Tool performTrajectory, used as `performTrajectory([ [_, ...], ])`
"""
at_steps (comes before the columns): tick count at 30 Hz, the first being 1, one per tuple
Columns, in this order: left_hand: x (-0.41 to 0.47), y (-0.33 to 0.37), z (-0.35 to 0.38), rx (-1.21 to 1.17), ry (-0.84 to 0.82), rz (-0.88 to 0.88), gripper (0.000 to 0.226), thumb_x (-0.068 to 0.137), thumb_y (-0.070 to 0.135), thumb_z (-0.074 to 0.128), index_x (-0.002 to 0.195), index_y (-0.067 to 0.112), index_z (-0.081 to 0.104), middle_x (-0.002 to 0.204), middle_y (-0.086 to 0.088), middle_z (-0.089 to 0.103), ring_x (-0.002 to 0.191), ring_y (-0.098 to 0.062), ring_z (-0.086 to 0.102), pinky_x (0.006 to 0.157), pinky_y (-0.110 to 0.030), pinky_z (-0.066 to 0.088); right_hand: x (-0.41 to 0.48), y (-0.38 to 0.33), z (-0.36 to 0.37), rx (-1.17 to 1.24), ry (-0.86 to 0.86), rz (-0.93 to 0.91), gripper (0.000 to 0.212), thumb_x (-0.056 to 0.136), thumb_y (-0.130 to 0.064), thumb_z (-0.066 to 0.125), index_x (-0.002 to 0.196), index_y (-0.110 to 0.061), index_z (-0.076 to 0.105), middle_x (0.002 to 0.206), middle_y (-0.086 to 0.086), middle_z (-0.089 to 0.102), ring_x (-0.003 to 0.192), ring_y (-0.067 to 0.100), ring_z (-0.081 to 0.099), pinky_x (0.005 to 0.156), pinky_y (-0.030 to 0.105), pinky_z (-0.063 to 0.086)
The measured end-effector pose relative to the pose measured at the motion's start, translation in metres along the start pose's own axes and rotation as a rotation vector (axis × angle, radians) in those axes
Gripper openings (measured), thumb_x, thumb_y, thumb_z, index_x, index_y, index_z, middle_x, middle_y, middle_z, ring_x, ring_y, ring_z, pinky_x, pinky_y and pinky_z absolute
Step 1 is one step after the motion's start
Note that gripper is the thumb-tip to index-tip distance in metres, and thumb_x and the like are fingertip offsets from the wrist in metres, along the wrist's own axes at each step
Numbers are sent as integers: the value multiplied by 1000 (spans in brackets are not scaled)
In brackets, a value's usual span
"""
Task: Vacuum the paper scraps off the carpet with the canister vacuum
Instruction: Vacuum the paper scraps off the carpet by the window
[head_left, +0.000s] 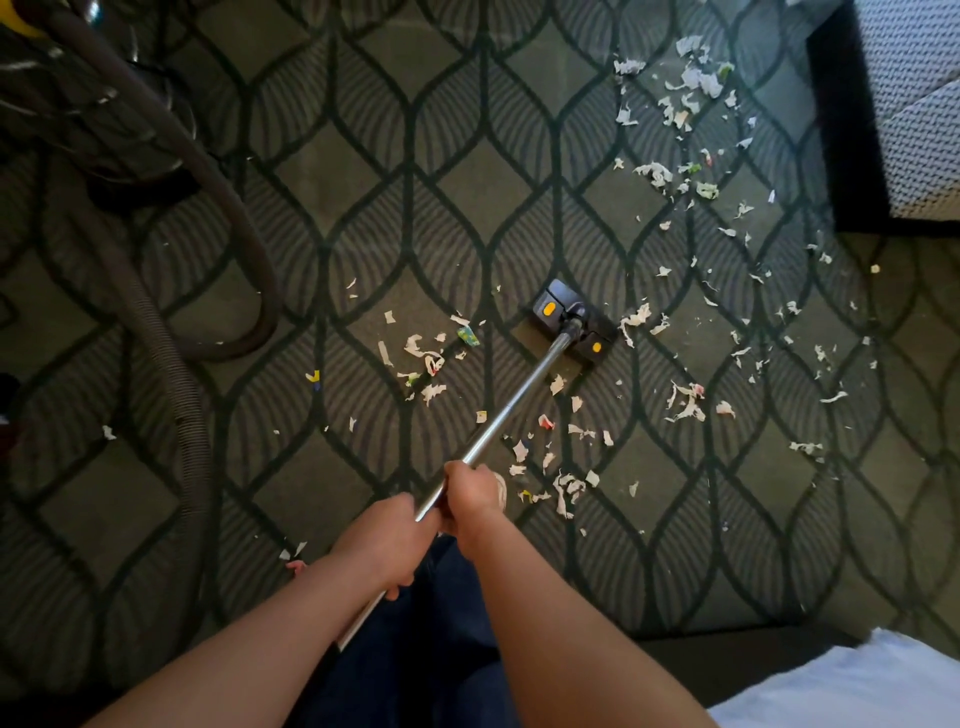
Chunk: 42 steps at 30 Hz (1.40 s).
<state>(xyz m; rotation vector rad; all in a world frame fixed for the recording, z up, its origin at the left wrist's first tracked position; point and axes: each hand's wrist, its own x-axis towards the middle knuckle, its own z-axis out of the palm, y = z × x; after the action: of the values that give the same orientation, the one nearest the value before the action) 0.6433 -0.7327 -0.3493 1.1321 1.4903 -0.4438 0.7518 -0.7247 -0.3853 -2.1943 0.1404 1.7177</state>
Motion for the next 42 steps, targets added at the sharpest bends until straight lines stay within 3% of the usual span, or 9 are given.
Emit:
performTrajectory([
  [6, -2, 31, -5, -19, 26, 42, 32, 96, 43, 41, 94, 14, 54, 77, -10, 68, 60, -26, 67, 57, -36, 57, -5, -23, -10, 82, 60, -111, 32, 91, -16, 49, 122, -9, 52, 104, 13, 67, 91, 29, 68, 82, 45, 59],
  [15, 46, 108, -11, -33, 73, 158, 30, 95, 46, 41, 91, 19, 53, 76, -4, 67, 53, -20, 63, 58, -37, 57, 21, -100, -59, 159, 86, -248, 1, 95, -13, 53, 95, -12, 53, 74, 4, 57, 58, 15, 55, 46, 24, 43],
  [18, 65, 141, -11, -80, 95, 163, 35, 98, 46, 36, 96, 17, 55, 81, -4, 65, 55, -18, 62, 58, -33, 56, 31, -124, -76, 208, 60, -287, 3, 97, -10, 50, 95, -12, 52, 68, 5, 55, 49, 13, 50, 39, 24, 38],
  [21, 80, 175, -6, -102, 127, 151, 39, 100, 46, 31, 99, 15, 56, 82, -5, 66, 59, -20, 66, 61, -35, 59, 40, -147, -96, 291, 47, -284, 25, 93, -1, 45, 72, -12, 51, 59, 4, 48, 32, 6, 40, 32, 17, 29],
  [27, 124, 239, 11, -265, 162, 151, 41, 101, 44, 29, 108, 13, 55, 78, -6, 64, 58, -20, 62, 60, -35, 57, 63, -180, -142, 364, -32, -269, 23, 94, -6, 44, 83, -6, 64, 70, 7, 57, 56, 15, 51, 51, 26, 41],
  [31, 155, 278, 27, -360, 161, 104, 44, 101, 44, 29, 110, 10, 56, 86, -7, 66, 66, -22, 66, 63, -34, 57, 80, -184, -169, 401, -95, -221, 22, 98, -16, 48, 96, -5, 66, 77, 7, 58, 57, 15, 50, 48, 26, 41],
  [35, 176, 291, 41, -87, 93, 101, 55, 97, 50, 29, 122, 10, 57, 120, -11, 62, 111, -32, 59, 97, -41, 46, 89, -173, -187, 414, -220, -21, 33, 100, -31, 45, 97, -5, 65, 70, 7, 56, 61, 19, 55, 59, 32, 51],
  [39, 185, 295, 44, 134, -15, -7, 64, 81, 54, 33, 119, 12, 62, 121, -13, 62, 110, -33, 58, 96, -42, 48, 90, -149, -200, 347, -431, 142, 55, 96, -55, 45, 113, -5, 60, 74, 16, 63, 62, 28, 63, 56, 34, 51],
  [42, 182, 313, 42, 85, 6, 2, 53, 90, 45, 43, 120, 5, 62, 119, -16, 64, 109, -34, 60, 96, -40, 49, 83, -141, -206, 385, -423, 170, 52, 98, -55, 41, 102, -5, 57, 70, 17, 62, 57, 26, 61, 56, 35, 51],
])
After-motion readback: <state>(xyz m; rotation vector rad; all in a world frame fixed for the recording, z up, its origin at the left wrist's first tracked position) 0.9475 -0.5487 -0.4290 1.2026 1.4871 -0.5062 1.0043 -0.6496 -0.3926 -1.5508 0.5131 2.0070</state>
